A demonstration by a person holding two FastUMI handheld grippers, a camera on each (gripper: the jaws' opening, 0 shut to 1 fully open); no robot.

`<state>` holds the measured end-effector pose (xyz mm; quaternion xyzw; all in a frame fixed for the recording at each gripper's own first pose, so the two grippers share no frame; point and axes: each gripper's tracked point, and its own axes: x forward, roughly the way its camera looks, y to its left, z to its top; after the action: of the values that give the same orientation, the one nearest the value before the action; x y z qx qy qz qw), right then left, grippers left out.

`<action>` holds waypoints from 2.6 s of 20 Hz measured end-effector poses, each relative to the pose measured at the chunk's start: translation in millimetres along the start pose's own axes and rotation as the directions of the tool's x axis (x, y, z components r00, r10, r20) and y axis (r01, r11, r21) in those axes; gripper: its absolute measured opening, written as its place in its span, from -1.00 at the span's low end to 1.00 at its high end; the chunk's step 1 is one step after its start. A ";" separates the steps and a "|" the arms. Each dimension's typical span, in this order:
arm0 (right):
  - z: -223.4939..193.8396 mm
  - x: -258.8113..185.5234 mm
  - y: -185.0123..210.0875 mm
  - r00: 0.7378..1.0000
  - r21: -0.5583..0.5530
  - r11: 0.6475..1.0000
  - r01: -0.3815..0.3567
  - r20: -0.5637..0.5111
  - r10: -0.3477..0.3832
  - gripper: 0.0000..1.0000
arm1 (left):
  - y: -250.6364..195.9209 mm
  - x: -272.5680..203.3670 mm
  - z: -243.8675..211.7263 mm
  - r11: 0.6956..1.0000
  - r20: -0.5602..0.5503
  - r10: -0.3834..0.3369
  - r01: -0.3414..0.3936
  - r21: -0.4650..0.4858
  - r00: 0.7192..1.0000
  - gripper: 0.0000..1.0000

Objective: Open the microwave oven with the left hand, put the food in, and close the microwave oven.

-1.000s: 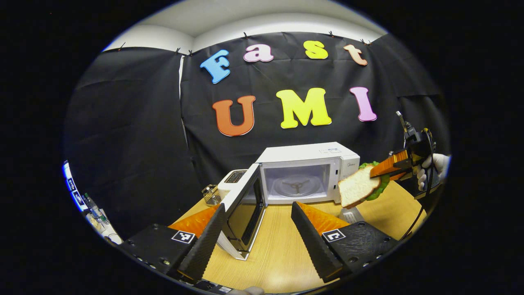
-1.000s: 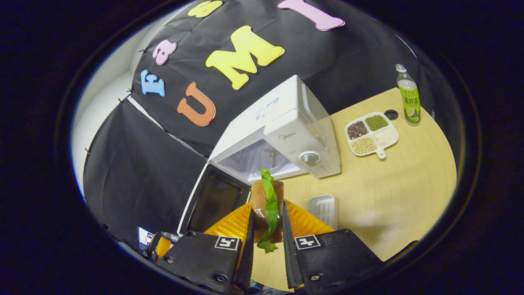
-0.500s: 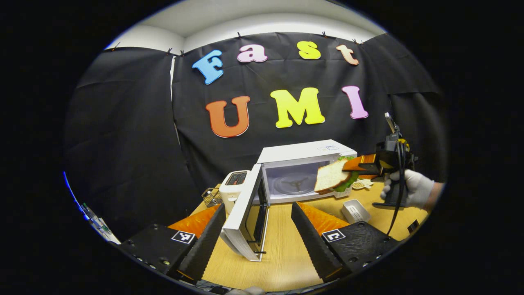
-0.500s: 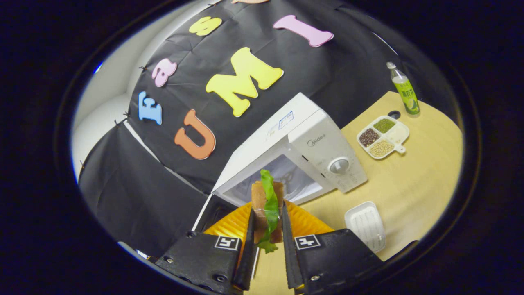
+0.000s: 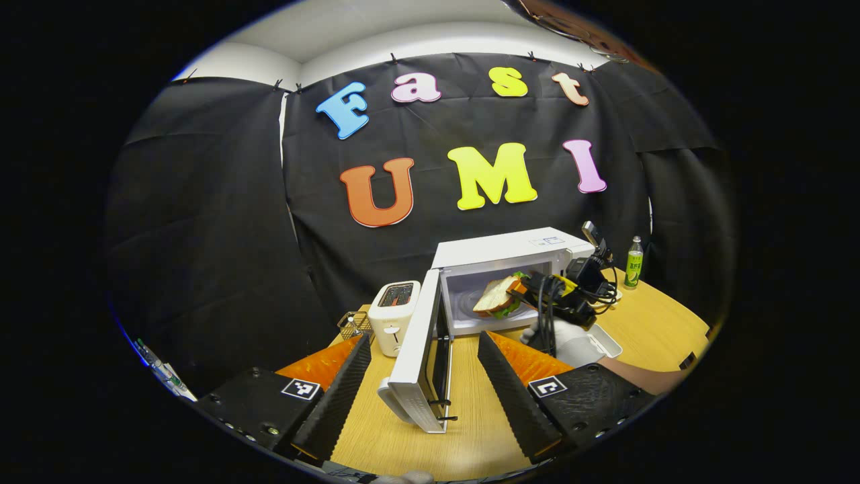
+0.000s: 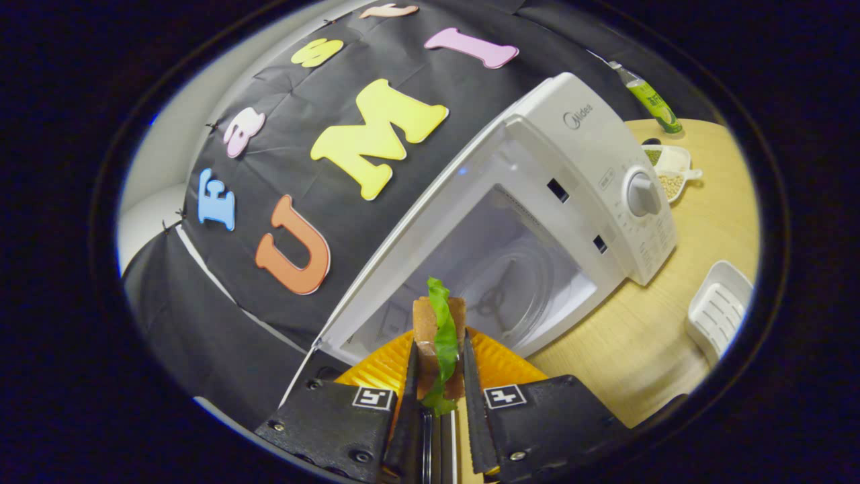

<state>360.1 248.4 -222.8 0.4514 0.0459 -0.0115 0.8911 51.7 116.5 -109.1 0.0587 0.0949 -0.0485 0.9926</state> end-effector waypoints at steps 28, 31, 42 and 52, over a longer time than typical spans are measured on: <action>66.1 -53.3 -21.4 0.992 -0.562 0.819 0.116 0.107 -0.067 0.82 | 15.7 12.6 24.0 1.000 0.049 -0.017 0.017 0.010 0.999 0.93; 103.2 -110.1 -18.8 0.993 -0.639 0.761 0.112 0.108 -0.056 1.00 | 15.3 13.3 29.4 0.999 0.054 -0.045 0.045 -0.012 0.998 0.93; 232.3 -286.4 -28.6 0.971 -0.711 0.664 0.233 0.213 -0.112 1.00 | 4.7 13.6 40.9 0.994 0.102 -0.100 0.105 -0.040 0.990 0.93; 254.3 -355.7 -33.0 0.970 -0.749 0.618 0.238 0.210 -0.120 1.00 | 44.8 19.9 27.1 0.996 0.099 -0.001 0.010 -0.093 0.995 0.93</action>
<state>22.1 16.5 -67.0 0.0205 0.0293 -0.1112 0.9931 80.9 155.6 -81.8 0.0095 0.0478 -0.0497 0.9976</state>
